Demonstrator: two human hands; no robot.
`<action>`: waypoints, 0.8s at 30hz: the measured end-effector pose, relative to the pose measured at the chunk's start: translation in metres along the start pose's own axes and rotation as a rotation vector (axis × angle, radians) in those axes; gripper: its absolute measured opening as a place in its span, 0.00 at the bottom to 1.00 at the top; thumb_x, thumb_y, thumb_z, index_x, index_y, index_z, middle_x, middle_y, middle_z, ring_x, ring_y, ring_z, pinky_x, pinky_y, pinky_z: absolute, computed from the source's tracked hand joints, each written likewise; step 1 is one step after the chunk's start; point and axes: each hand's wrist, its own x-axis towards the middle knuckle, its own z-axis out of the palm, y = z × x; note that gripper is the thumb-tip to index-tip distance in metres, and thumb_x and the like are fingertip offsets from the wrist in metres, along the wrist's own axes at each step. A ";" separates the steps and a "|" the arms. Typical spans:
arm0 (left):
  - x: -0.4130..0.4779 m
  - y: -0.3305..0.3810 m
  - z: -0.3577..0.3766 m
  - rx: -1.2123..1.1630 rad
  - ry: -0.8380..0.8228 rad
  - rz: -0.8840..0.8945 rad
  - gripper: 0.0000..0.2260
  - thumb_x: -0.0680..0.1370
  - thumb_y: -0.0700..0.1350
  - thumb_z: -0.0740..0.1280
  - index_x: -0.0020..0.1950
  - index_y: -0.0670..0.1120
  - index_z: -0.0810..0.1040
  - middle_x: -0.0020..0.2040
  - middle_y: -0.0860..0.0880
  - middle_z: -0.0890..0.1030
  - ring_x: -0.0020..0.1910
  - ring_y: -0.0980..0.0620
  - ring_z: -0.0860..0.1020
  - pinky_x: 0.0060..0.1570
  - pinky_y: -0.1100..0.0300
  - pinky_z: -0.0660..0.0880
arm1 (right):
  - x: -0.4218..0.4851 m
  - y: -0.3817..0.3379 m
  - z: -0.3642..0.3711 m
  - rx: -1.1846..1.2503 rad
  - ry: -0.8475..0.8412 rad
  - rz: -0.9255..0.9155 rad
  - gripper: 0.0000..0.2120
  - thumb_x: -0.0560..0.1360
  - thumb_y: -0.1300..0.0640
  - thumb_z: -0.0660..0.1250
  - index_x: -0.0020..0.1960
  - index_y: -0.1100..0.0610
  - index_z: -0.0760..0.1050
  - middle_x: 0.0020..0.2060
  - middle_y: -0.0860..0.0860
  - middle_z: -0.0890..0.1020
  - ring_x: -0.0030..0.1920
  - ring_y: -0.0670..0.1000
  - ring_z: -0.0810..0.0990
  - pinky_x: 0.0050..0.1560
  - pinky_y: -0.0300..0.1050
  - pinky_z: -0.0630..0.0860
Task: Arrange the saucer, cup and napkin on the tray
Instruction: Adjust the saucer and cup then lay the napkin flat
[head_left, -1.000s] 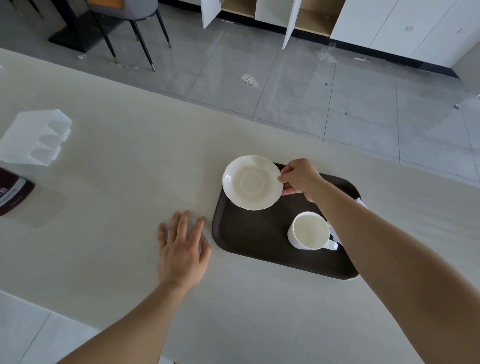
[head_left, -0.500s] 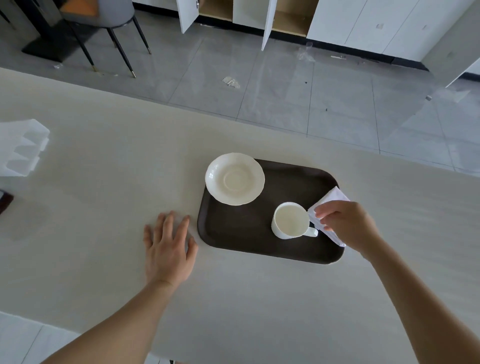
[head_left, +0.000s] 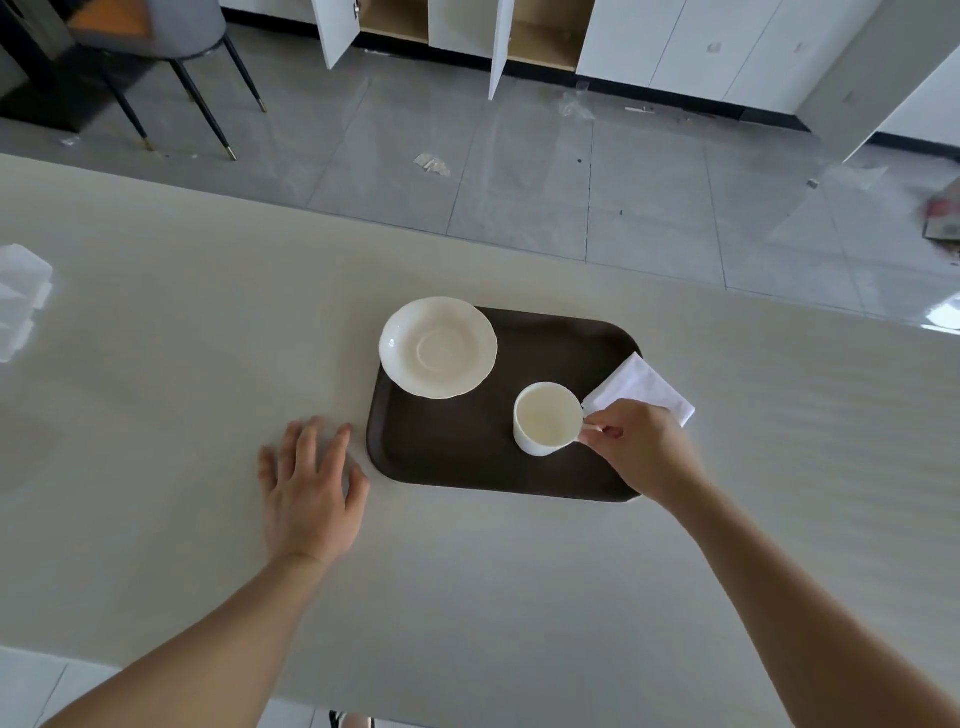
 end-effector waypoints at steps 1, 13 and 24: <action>0.000 0.000 0.000 0.000 0.001 0.001 0.24 0.75 0.51 0.56 0.69 0.46 0.76 0.71 0.39 0.72 0.73 0.36 0.67 0.73 0.34 0.58 | 0.002 0.000 0.002 0.012 0.012 0.005 0.04 0.75 0.56 0.73 0.44 0.53 0.87 0.39 0.52 0.86 0.40 0.54 0.81 0.40 0.36 0.73; -0.001 0.003 -0.005 -0.001 -0.009 -0.005 0.24 0.75 0.50 0.58 0.69 0.45 0.76 0.71 0.37 0.73 0.73 0.35 0.68 0.73 0.33 0.58 | 0.031 -0.019 0.014 0.150 0.155 0.154 0.06 0.76 0.52 0.71 0.42 0.48 0.86 0.29 0.43 0.82 0.35 0.46 0.79 0.37 0.36 0.72; -0.001 0.003 -0.005 0.003 -0.008 -0.001 0.23 0.75 0.48 0.62 0.69 0.45 0.76 0.71 0.37 0.73 0.73 0.35 0.68 0.73 0.33 0.58 | 0.042 -0.034 0.030 0.258 0.249 0.304 0.14 0.77 0.47 0.69 0.36 0.53 0.81 0.29 0.51 0.82 0.35 0.55 0.80 0.38 0.51 0.79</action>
